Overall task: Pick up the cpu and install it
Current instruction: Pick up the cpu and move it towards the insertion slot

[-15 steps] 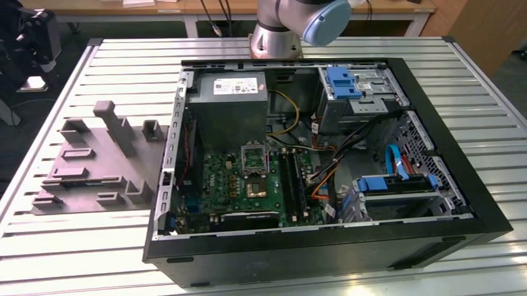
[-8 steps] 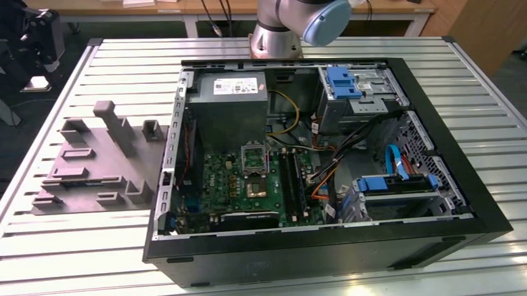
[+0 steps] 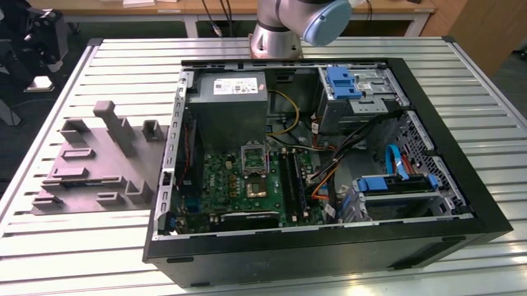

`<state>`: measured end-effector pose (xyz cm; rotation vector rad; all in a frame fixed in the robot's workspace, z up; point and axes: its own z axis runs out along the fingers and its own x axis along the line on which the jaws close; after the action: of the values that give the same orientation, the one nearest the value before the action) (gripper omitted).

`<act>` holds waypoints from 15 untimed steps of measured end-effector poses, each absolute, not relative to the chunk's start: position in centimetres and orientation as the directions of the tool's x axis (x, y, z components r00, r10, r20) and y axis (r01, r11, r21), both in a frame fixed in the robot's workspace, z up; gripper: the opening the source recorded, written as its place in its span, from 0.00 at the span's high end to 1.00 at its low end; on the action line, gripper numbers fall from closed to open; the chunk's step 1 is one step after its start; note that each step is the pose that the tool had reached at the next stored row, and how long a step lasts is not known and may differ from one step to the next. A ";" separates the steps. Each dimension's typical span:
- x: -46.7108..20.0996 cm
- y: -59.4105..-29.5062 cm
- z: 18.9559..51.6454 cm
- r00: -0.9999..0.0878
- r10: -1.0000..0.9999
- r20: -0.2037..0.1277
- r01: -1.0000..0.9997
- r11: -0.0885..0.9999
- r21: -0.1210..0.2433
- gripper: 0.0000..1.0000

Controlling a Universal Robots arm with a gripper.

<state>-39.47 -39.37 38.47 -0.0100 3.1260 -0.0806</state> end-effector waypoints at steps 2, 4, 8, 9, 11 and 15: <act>-39.4 -39.4 38.5 -1.000 -0.007 -0.014 -0.006 0.999 -0.052 0.53; -39.3 -39.4 38.5 -1.000 -0.007 -0.014 -0.006 0.999 -0.052 0.53; -39.2 -39.4 38.5 -1.000 -0.007 -0.014 -0.006 0.999 -0.052 0.53; -39.1 -39.4 38.5 -1.000 -0.007 -0.014 -0.006 0.999 -0.052 0.53; -39.1 -39.4 38.5 -1.000 -0.007 -0.014 -0.006 0.999 -0.052 0.53; -39.0 -39.4 38.5 -1.000 -0.007 -0.014 -0.006 0.999 -0.052 0.53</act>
<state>-38.95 -39.37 38.48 -0.0101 3.1260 -0.0807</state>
